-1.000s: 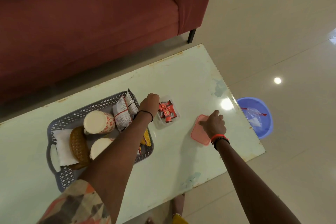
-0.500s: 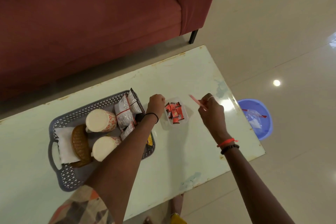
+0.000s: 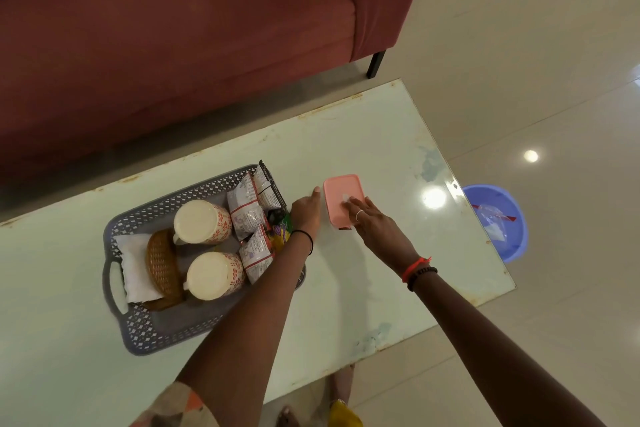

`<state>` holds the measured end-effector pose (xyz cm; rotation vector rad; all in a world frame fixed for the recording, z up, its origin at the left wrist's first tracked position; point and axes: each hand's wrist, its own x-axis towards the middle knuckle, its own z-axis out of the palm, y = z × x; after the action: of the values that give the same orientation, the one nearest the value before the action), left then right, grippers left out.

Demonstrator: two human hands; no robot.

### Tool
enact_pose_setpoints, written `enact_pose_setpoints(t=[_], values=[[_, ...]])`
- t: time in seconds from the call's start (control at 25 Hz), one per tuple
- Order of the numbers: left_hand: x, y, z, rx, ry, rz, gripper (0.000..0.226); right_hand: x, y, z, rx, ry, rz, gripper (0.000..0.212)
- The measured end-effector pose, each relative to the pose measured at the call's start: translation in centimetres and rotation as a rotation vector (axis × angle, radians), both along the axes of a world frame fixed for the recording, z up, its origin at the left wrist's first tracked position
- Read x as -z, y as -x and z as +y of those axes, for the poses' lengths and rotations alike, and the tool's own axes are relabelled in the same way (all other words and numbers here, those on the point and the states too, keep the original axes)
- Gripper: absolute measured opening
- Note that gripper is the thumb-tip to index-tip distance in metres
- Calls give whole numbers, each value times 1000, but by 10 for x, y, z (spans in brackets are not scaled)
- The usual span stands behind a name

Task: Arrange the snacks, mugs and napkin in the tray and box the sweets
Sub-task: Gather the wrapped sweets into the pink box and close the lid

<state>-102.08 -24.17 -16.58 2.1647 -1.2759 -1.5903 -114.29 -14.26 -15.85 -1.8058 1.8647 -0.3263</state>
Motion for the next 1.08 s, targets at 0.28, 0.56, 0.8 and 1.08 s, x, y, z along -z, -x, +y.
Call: enact_pose_setpoints(t=[0.28,0.56,0.8,1.08], values=[[0,2,10,4,56,60,28,7,10,5,-21,-57,-67,49],[4,2,12,15,102,20,28,16,3,-12,638,-61,-357,24],[6,6,14,-42,109,11,26,19,10,-14,935,-261,-639,11],[-1,12,30,-22,147,-22,33,23,10,-15,1061,-262,-696,19]])
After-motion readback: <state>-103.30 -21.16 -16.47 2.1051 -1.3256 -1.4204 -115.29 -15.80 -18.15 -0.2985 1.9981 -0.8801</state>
